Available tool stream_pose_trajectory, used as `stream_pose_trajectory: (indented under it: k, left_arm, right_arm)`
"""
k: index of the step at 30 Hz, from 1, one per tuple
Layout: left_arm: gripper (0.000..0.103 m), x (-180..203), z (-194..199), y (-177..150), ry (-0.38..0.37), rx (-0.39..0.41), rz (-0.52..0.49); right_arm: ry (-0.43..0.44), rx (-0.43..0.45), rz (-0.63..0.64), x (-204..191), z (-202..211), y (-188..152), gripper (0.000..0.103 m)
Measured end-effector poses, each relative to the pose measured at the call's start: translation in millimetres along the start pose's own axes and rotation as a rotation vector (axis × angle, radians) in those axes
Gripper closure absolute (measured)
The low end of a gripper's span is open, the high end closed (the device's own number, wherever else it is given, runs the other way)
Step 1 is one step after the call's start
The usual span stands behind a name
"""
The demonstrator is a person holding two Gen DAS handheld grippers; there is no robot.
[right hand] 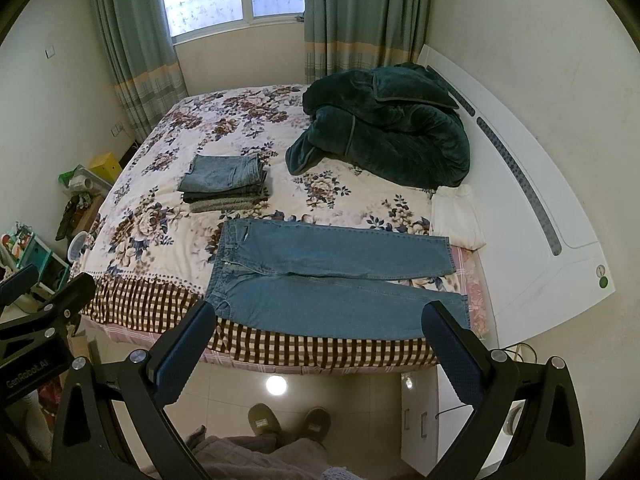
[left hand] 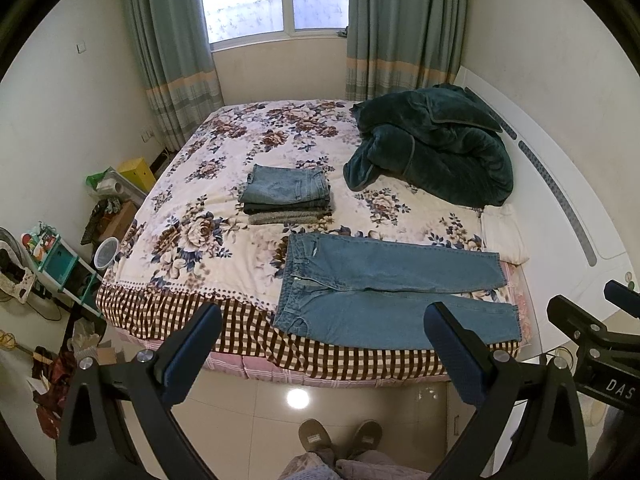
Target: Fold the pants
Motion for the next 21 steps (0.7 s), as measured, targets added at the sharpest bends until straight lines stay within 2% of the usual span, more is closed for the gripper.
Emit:
stream_pose_trajectory:
  k: [21]
  left_arm:
    - [0.0,-3,2,2,0.001,0.006,0.0]
  right_arm:
    - [0.0,0.005,0.006,0,9,7,0.0]
Point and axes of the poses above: each gripper's, at about its wrist camera, not at the fingertips, and z roughly against the way its jaws point, x to its right, y to its top, the point moved 7 cm from there along -z, roughly the way its jaws point, and after that the axes turned 8 degrees about -x, right-handed, at the moved point
